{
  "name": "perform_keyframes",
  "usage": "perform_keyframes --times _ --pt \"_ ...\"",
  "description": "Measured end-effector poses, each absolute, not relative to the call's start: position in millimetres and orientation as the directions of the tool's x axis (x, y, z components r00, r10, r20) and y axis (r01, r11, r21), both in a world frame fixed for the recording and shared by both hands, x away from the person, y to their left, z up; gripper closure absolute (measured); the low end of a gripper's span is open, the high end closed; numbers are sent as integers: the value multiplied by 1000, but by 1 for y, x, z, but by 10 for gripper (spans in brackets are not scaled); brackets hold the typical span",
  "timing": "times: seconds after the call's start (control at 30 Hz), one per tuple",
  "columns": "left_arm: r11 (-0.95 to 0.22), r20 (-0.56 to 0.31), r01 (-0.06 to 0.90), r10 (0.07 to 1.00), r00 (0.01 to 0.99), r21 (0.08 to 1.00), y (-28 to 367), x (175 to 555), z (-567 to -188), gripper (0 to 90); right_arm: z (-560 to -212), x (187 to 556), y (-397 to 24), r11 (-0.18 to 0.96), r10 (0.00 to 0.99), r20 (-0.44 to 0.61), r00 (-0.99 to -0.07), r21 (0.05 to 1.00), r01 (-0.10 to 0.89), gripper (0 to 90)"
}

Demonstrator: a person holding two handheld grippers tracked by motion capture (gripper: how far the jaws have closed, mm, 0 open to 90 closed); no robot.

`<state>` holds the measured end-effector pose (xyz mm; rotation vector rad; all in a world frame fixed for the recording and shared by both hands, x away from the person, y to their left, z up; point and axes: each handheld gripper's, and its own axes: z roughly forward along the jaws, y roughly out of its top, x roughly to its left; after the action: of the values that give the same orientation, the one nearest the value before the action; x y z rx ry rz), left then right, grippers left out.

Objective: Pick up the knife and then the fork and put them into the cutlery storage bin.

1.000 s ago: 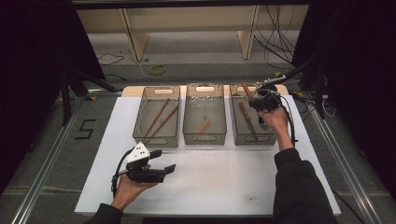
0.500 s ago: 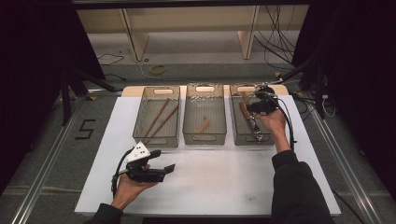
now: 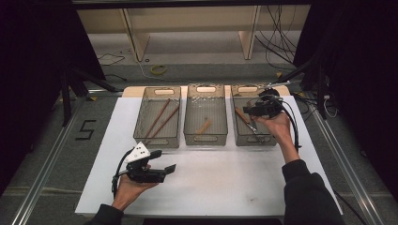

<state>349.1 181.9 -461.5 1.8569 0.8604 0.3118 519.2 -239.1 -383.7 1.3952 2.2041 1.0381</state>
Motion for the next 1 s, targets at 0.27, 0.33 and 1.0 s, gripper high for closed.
perform_keyframes --times 0.27,0.33,1.0 --pt "-231 -166 421 677 717 877 180 349 -462 174 -381 481 -234 260 844 114 -524 768 586 323" --pt "-229 -167 420 677 717 878 180 349 -462 174 -381 471 -233 264 837 110 -536 778 571 317" --pt "-229 -177 425 667 724 876 176 354 -462 174 -398 404 -229 247 764 141 -629 838 487 280"
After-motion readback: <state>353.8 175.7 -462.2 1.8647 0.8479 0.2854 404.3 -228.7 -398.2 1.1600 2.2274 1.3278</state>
